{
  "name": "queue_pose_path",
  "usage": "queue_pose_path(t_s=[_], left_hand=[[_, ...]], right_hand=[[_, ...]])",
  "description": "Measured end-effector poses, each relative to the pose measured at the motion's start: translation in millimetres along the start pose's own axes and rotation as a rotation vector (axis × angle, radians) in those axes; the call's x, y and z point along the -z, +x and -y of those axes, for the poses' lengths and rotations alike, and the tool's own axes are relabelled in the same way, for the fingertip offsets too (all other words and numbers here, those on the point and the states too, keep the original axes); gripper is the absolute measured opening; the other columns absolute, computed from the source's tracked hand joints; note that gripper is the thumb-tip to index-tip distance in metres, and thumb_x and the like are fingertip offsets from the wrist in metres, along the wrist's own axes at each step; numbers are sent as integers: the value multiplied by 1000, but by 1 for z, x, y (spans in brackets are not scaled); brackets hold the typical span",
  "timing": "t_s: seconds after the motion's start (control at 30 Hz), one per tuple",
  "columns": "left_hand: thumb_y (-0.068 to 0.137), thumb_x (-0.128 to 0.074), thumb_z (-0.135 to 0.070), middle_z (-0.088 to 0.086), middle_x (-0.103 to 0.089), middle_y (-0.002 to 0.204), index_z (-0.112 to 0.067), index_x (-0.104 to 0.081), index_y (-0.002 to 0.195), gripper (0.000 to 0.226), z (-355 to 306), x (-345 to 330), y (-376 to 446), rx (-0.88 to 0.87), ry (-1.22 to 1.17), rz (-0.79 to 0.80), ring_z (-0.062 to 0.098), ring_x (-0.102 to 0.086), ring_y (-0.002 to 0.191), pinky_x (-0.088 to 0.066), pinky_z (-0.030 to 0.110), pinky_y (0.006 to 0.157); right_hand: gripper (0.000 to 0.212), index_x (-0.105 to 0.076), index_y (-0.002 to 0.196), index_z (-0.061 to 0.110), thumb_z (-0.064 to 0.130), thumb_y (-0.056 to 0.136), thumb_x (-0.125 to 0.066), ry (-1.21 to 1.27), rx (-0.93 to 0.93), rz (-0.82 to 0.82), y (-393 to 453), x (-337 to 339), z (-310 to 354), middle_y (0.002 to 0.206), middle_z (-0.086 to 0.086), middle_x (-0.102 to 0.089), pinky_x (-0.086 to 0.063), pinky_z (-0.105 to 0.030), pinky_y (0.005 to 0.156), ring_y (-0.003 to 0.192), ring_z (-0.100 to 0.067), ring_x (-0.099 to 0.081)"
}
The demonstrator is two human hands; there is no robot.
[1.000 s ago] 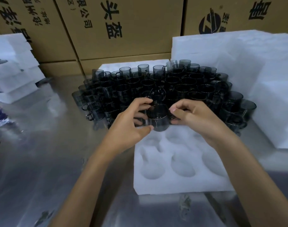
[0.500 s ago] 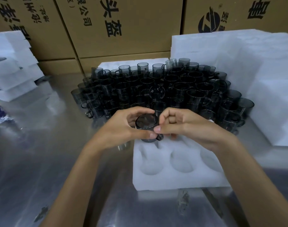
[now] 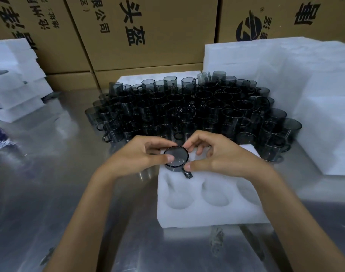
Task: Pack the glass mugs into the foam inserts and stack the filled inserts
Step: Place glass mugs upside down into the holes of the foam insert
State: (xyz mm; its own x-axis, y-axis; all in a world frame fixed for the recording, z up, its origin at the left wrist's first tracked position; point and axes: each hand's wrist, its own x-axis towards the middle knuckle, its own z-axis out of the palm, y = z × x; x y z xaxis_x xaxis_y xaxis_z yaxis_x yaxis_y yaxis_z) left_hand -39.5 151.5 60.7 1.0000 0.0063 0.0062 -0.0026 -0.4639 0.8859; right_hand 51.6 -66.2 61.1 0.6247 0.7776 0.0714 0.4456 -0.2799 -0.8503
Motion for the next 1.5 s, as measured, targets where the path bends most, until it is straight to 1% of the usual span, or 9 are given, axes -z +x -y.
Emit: queue_pose_path(t_s=[0.13, 0.27, 0.53, 0.67, 0.87, 0.97, 1.1, 1.37, 1.5], left_hand=[[77, -81, -26, -9, -75, 109, -27, -73, 112, 36, 4, 2, 1, -10, 27, -15, 8, -70, 102, -53, 21, 92], [73, -83, -31, -8, -75, 106, -26, -75, 106, 34, 4, 1, 1, -41, 16, -31, 9, -70, 100, -51, 15, 87], [78, -82, -30, -18, -73, 100, -40, -75, 100, 25, 1, -6, 2, 7, 221, -91, 8, -68, 95, -54, 31, 91], [83, -79, -25, -17, -75, 98, -39, -76, 97, 19, 2, -4, 3, -9, 154, -80, 3, -70, 93, -54, 17, 84], [94, -64, -14, -10, -71, 77, -32, -73, 84, 23, 20, 36, -3, 60, 191, -516, 5, -64, 70, -49, 19, 67], [87, -74, -19, -10, -67, 76, -29, -70, 86, 11, 30, 50, -10, 191, 258, -363, 5, -60, 73, -45, 20, 69], [71, -89, -31, -1, -55, 92, -28, -67, 86, 27, 33, 48, -11, 315, 379, -260, 16, -58, 78, -45, 29, 71], [63, -92, -36, -6, -57, 97, -31, -69, 63, 23, 28, 41, -11, 256, 437, -309, 11, -63, 79, -52, 30, 78], [69, -87, -33, -7, -66, 72, -25, -68, 67, 20, 24, 48, -16, 168, 260, -286, 4, -59, 64, -48, 26, 68]], right_hand=[[41, -68, 106, 37, 33, 71, -88, -136, 44, -35, -1, 0, -3, 110, 13, -62, -34, -8, 84, 107, -3, -47], [35, -67, 104, 42, 46, 73, -82, -240, 64, -60, -2, 0, -5, 113, 20, -60, -22, -29, 107, 123, 0, -36], [33, -61, 106, 47, 55, 77, -75, -336, 17, -30, 0, -2, -9, 116, 27, -59, -14, -28, 102, 121, -1, -42], [38, -61, 107, 50, 62, 72, -72, -378, -6, -41, 0, -1, -9, 115, 26, -59, -17, -28, 100, 119, -2, -37], [37, -64, 112, 46, 59, 78, -72, -402, 55, -89, -2, -5, -7, 113, 22, -58, -19, -28, 100, 121, -3, -35], [40, -64, 117, 44, 57, 79, -73, -408, 54, -103, -1, -7, -5, 118, 21, -57, -21, -30, 103, 122, -4, -36], [42, -64, 119, 44, 58, 80, -72, -452, 43, -131, 1, -12, -2, 122, 20, -58, -17, -29, 99, 124, -5, -35], [43, -63, 117, 45, 63, 79, -68, -561, 22, -201, 1, -18, 1, 123, 21, -60, -12, -26, 92, 122, -4, -36], [42, -63, 118, 44, 61, 80, -68, -526, 9, -161, 1, -17, -2, 123, 22, -59, -12, -26, 93, 124, -3, -35]])
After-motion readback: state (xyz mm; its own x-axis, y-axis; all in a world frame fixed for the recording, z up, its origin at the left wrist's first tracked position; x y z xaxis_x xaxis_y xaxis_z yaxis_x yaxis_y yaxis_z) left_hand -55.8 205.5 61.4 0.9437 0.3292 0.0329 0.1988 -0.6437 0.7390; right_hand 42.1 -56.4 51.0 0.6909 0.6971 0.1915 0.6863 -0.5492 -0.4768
